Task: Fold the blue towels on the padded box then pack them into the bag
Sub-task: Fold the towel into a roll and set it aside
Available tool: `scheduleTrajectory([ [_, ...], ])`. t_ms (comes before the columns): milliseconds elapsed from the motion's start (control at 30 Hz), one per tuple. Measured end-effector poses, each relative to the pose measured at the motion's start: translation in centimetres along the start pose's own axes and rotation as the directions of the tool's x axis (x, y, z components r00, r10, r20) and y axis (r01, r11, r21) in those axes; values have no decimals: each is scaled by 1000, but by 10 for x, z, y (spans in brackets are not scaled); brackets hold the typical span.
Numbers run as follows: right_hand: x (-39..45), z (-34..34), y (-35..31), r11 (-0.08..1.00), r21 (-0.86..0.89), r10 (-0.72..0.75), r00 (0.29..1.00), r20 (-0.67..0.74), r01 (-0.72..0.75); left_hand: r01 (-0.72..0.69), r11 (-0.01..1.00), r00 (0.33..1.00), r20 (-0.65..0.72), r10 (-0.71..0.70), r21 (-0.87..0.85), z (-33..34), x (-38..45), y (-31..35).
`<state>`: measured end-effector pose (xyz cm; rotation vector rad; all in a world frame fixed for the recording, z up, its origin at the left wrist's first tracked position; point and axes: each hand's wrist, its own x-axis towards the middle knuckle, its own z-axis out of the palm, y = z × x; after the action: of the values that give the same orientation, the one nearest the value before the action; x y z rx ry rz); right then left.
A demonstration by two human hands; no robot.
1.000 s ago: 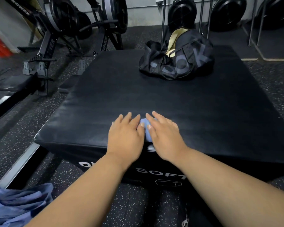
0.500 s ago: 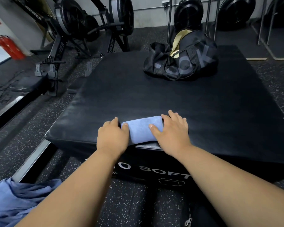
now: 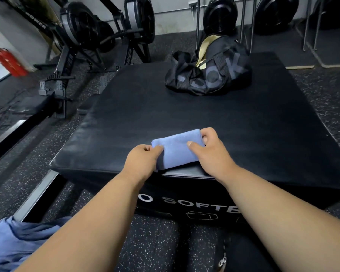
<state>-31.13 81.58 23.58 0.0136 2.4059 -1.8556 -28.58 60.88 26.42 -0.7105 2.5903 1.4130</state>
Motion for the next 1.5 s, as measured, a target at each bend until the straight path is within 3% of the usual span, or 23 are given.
scheduleTrajectory([
  [200, 7, -60, 9, 999, 30, -24, 984, -179, 30, -133, 990, 991, 15, 134, -51, 45, 8, 28],
  [300, 14, -94, 19, 1000, 3, -25, 970, -240, 27, -305, 936, 951, -1, 310, 178, 75, 17, 37],
  [367, 19, -113, 25, 999, -21, -29, 966, -258, 24, -348, 858, 918, -49, 394, 377, 93, 22, 36],
  [533, 32, -141, 38, 984, -172, -32, 927, -375, -36, -330, 784, 887, -113, 449, 527, 110, 26, 30],
  [600, 32, -140, 39, 892, -445, -138, 887, -440, -82, -329, 785, 884, -123, 452, 525, 112, 28, 28],
  [667, 27, -128, 33, 738, -675, -335, 861, -383, -14, -331, 787, 880, -130, 457, 521, 112, 28, 27],
  [733, 21, -105, 31, 605, -781, -451, 875, -178, 153, -332, 789, 877, -138, 460, 517, 113, 28, 27],
  [800, 16, -80, 39, 494, -839, -409, 913, 10, 230, -335, 789, 875, -140, 463, 515, 113, 27, 27],
  [867, 19, -72, 48, 434, -874, -370, 928, 47, 217, -334, 794, 878, -137, 458, 507, 113, 26, 28],
  [1067, 45, -107, 54, 456, -886, -348, 933, -90, 85, -330, 800, 885, -131, 447, 501, 111, 25, 27],
  [1500, 110, -191, 59, 477, -871, -315, 948, -48, 114, -336, 796, 876, -143, 460, 503, 114, 29, 25],
])
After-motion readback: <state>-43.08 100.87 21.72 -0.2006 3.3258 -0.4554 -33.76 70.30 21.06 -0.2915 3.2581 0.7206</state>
